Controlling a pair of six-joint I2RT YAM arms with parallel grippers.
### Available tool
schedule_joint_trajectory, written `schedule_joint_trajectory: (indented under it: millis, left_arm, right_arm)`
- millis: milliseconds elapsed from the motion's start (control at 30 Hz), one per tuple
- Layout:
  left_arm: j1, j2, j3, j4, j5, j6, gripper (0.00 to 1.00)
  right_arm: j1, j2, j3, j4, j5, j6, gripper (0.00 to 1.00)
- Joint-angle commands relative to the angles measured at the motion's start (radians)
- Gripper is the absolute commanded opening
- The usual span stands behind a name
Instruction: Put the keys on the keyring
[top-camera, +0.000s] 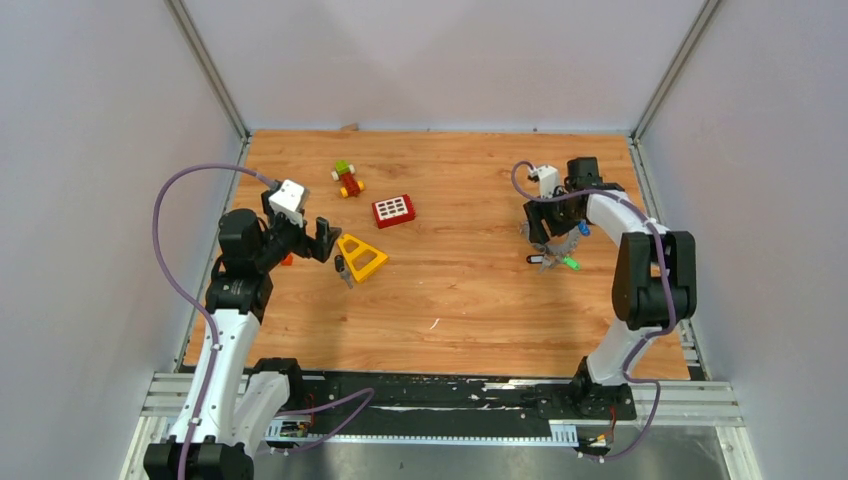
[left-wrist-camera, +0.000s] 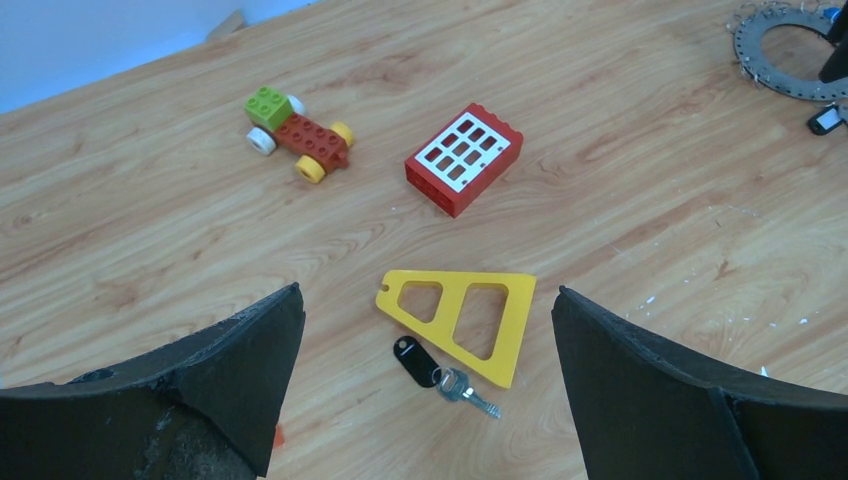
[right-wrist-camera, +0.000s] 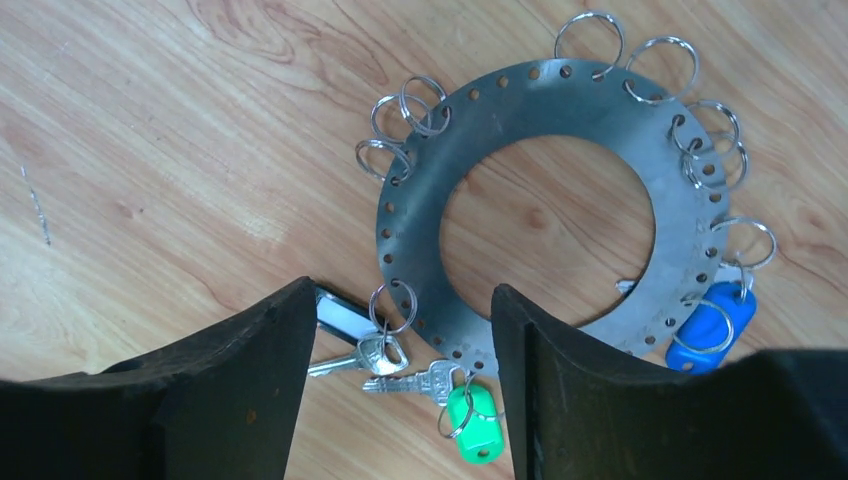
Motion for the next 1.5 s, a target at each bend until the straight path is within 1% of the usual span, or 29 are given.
schedule_joint_trajectory:
  millis: [0,233,333,633,733,1033,1267,1333,1433,1467]
  left_arm:
    - [-0.002,-0.002,0.009,0.023,0.031,0.020,1.00]
    - [-0.002,-0.008,0.005,0.028,0.034,0.022,1.00]
    - [-0.003,-0.007,0.002,0.031,0.037,0.024,1.00]
    - [-0.002,-0.009,-0.003,0.037,0.047,0.024,1.00]
    - [-0.002,-0.014,-0.004,0.037,0.047,0.024,1.00]
    - [-0.003,-0.015,-0.008,0.043,0.054,0.025,1.00]
    - [-0.002,-0.019,-0.007,0.043,0.056,0.026,1.00]
    - [-0.002,-0.019,-0.008,0.043,0.058,0.026,1.00]
    - [-0.002,-0.019,-0.009,0.043,0.059,0.026,1.00]
    - [-0.002,-0.019,-0.009,0.042,0.060,0.026,1.00]
  right_arm:
    - [0.012,0.063,0.132,-0.039,-0.031,-0.052,0.63]
    - [0.013,0.186,0.295,-0.061,0.047,-0.077,0.55]
    - [0.013,0.236,0.352,-0.083,0.068,-0.092,0.49]
    - [0.018,0.357,0.459,-0.110,0.095,-0.116,0.41]
    - [0.021,0.372,0.471,-0.128,0.089,-0.116,0.38]
    - [0.040,0.231,0.335,-0.106,0.020,-0.115,0.39]
    - [0.061,0.185,0.263,-0.128,-0.001,-0.136,0.39]
    - [0.063,0.186,0.253,-0.129,-0.008,-0.140,0.41]
    - [0.067,0.203,0.254,-0.132,-0.013,-0.148,0.47]
    - [0.068,0.212,0.256,-0.132,-0.013,-0.150,0.48]
